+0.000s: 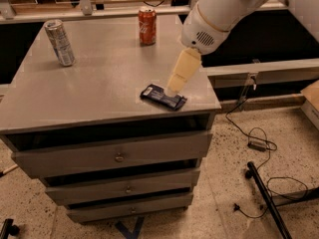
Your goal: Move rxbar blueberry near redbull can
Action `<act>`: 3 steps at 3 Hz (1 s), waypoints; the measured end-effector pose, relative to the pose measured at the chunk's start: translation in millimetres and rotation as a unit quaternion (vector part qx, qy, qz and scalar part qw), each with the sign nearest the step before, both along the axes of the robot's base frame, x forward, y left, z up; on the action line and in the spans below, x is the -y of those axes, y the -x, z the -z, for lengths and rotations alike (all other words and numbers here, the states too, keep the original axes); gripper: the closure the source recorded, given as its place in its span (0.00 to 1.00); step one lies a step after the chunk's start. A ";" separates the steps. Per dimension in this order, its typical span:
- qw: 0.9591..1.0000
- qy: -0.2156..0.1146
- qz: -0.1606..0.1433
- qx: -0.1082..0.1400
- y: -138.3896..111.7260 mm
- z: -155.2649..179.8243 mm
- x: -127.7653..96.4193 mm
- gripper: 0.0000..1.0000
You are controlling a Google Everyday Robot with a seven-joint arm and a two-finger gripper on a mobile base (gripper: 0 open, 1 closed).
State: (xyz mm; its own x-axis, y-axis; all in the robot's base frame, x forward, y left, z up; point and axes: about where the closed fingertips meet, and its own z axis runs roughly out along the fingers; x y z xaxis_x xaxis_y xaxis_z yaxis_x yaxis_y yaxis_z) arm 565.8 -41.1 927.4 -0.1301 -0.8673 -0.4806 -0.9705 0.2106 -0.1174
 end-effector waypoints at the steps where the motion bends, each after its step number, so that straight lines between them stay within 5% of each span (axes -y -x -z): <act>1: 0.999 -0.042 0.015 -0.021 -7.5 7.6 -31.1 0.00; 3: 0.996 -0.034 0.070 -0.041 -18.0 57.5 -50.5 0.00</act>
Offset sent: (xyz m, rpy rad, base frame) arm 0.0158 0.0570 -0.0728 0.0669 0.1245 -0.2039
